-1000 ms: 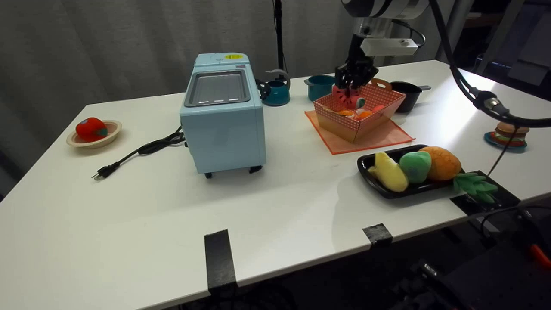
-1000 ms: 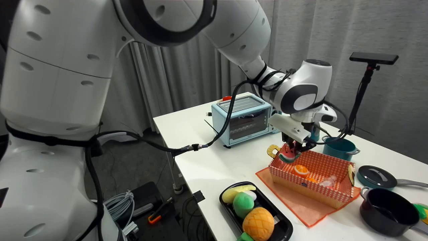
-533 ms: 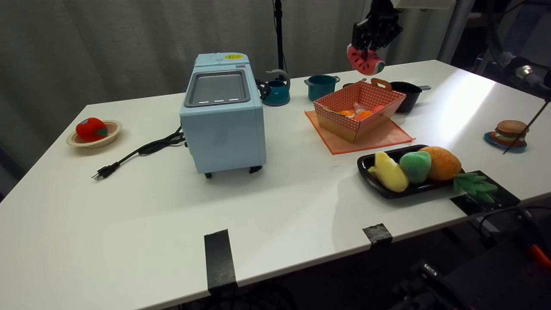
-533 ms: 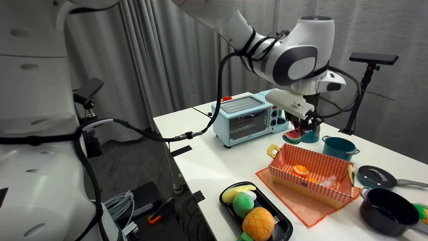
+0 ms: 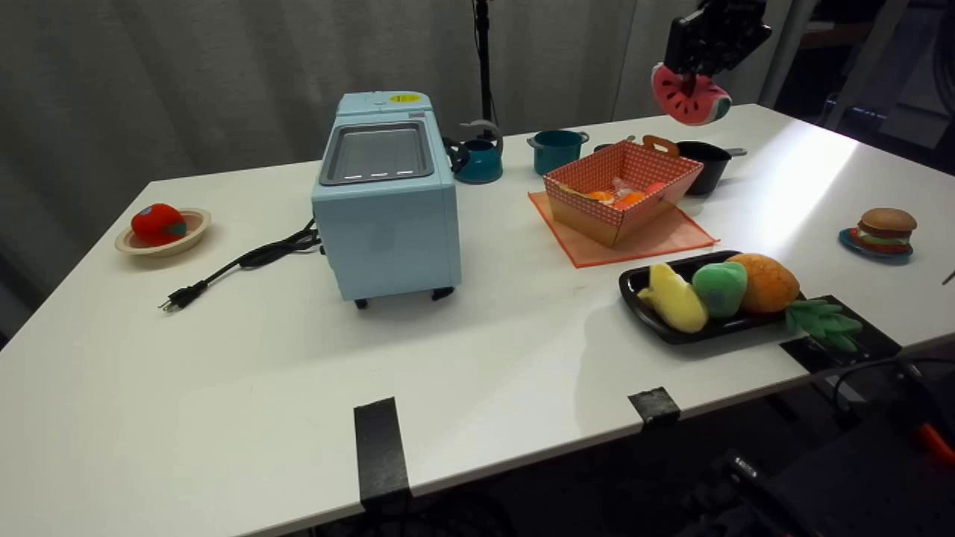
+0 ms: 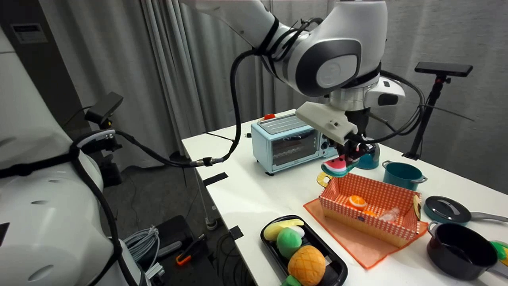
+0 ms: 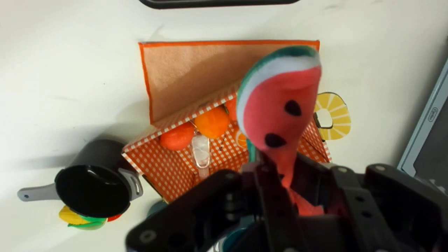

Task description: Move the object from the box and put it on the tray

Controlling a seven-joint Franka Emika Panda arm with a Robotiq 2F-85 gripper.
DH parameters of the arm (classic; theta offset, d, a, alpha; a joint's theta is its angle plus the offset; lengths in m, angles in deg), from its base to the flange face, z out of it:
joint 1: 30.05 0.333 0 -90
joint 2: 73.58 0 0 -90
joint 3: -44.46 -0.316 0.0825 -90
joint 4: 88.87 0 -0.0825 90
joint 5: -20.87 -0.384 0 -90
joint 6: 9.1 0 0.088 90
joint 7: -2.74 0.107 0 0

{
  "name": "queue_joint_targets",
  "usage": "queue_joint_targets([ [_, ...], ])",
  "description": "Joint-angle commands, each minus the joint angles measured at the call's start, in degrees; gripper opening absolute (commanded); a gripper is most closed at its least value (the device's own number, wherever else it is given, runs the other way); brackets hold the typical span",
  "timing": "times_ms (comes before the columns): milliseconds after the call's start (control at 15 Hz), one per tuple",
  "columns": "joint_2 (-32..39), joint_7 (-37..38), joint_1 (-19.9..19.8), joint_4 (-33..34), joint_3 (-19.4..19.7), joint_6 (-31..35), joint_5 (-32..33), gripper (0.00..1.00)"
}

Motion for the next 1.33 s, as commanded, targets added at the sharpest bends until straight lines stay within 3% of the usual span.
queue_joint_targets([
  [0,-4.90,-1.39,-0.11,-7.33,1.81,1.31,0.78,0.03],
  [600,-1.35,-0.04,-0.09,-14.53,3.28,1.36,4.42,0.03],
  [1267,5.70,3.68,0.86,-13.36,2.04,3.99,8.93,0.03],
])
